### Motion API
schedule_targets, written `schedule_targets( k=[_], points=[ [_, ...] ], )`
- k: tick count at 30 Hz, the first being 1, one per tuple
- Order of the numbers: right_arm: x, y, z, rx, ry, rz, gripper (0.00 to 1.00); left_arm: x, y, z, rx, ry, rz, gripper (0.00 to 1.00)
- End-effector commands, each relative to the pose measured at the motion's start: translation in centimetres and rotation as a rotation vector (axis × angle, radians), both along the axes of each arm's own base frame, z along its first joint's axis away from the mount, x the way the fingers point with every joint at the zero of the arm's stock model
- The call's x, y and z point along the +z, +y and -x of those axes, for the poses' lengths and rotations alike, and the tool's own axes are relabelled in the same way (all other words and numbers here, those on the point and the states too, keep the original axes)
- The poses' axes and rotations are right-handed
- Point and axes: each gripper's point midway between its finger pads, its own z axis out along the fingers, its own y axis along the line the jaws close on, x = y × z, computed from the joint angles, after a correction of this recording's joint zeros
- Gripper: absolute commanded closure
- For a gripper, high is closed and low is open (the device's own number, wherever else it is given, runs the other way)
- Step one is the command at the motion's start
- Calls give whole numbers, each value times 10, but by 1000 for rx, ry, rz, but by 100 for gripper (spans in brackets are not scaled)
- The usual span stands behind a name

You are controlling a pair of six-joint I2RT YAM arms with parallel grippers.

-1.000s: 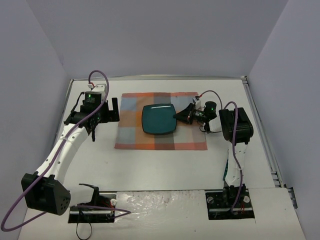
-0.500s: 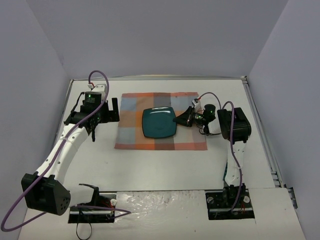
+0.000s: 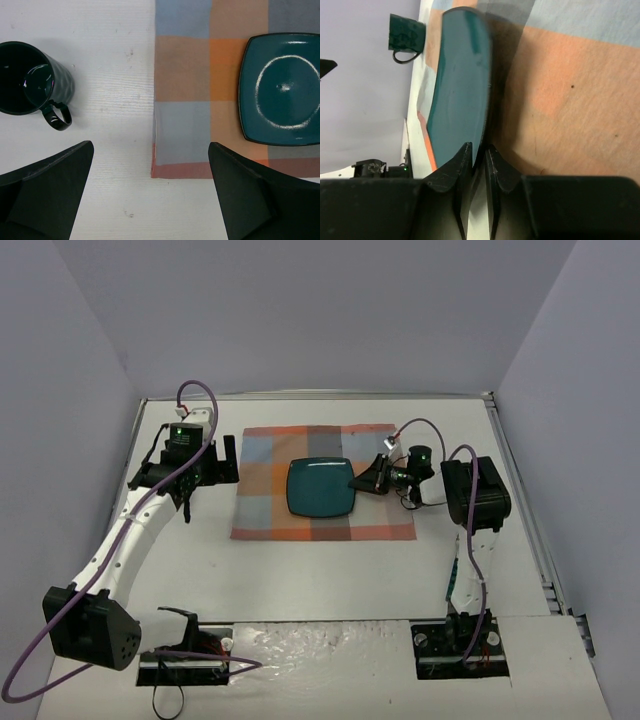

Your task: Set the dinner table for one person

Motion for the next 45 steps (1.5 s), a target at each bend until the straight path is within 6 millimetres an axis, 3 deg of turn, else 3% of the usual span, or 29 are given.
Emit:
schedule_targets(
  k=[1, 9, 13, 19, 23, 25, 29, 32, 34, 36, 38, 42, 45],
  points=[
    [40, 2, -11, 32, -175, 42, 82, 19, 4, -10, 15, -71, -7, 3],
    [34, -3, -15, 15, -164, 108, 41, 17, 6, -10, 22, -65, -12, 3],
    [23, -16, -21, -5, -128, 260, 36, 17, 8, -10, 33, -67, -17, 3],
    [56, -31, -43, -70, -235, 392, 34, 17, 11, -11, 50, -68, -22, 3],
    [92, -51, -52, -171, -310, 515, 28, 18, 20, -10, 110, -68, -35, 3],
    [104, -69, -55, -264, -329, 604, 24, 18, 33, -8, 194, -65, -59, 3],
    [157, -98, -49, -443, -420, 691, 9, 25, 53, -6, 307, -54, -75, 3],
    [185, -108, -35, -505, -470, 706, 1, 32, 75, -7, 380, -55, -79, 3],
    [202, -114, -21, -549, -503, 707, 0, 37, 100, -8, 453, -54, -92, 3],
    [215, -112, -11, -560, -529, 684, 0, 34, 111, -11, 478, -33, -95, 3],
    [216, -107, 0, -548, -534, 659, 0, 25, 141, -19, 544, -7, -91, 3],
    [214, -93, 16, -507, -544, 621, 0, 1, 168, -46, 525, 59, -41, 3],
    [211, -82, 26, -469, -546, 591, 0, -15, 184, -65, 470, 100, -42, 9]
  ],
)
